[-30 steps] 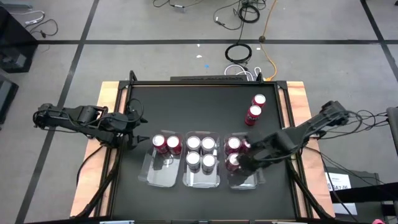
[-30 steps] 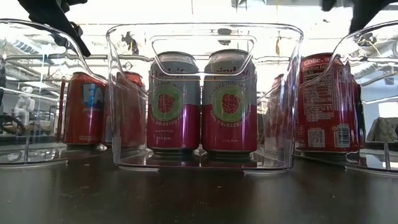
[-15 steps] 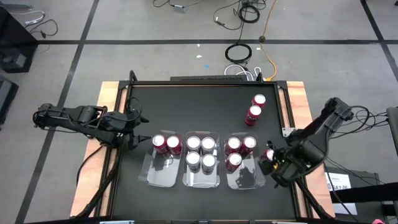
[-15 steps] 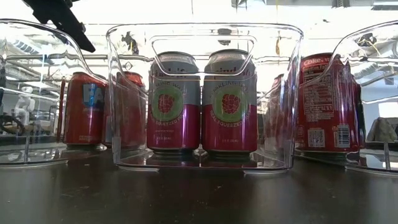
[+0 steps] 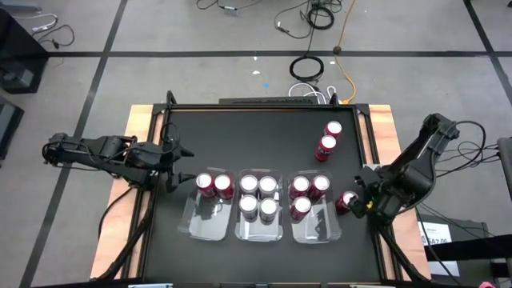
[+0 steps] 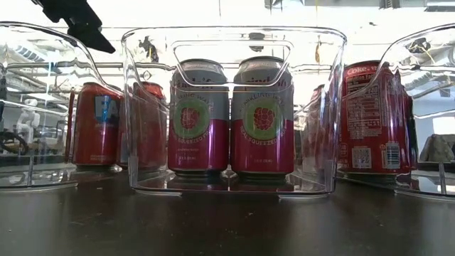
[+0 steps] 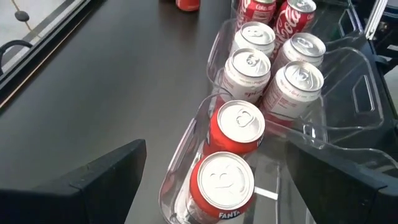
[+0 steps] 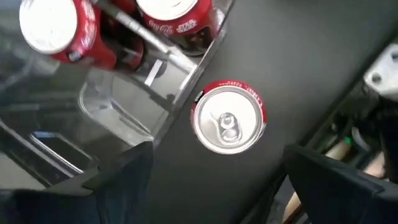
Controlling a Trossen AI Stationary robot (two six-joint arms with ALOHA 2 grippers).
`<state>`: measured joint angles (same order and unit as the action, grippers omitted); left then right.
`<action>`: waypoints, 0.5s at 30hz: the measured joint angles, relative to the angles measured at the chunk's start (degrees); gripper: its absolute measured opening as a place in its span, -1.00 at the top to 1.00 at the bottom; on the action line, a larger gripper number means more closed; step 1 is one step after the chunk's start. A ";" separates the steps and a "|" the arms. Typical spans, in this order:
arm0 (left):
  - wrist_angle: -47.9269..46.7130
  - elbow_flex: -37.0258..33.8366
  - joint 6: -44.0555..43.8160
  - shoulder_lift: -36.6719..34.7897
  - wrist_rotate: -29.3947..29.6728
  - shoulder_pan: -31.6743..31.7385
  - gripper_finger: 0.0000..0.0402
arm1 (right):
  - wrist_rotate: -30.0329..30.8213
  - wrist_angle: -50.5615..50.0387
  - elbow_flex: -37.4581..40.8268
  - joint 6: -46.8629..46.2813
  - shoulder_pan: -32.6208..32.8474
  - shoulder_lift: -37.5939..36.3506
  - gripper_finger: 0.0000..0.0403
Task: Sort soda cans
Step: Put the red soda can into the right transparent bin
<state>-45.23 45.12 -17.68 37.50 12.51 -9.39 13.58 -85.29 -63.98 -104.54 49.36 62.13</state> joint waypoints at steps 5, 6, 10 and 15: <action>-0.09 0.00 -0.02 -0.02 0.00 0.00 -0.93 | -0.40 3.25 6.22 8.77 -0.35 -5.23 -0.75; -0.09 0.00 -0.03 0.00 0.00 0.00 -0.93 | -0.44 3.79 6.96 10.04 -0.45 -5.84 -0.75; -0.09 0.00 -0.03 -0.02 0.00 -0.02 -0.93 | -0.24 4.95 9.12 15.31 -0.57 -6.76 -0.75; -0.14 0.00 -0.03 -0.01 0.00 0.00 -0.93 | -0.37 9.18 10.09 23.25 -1.32 -5.98 -0.75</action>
<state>-45.36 45.12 -17.72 37.48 12.51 -9.39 13.22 -76.11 -53.89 -81.29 48.04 56.15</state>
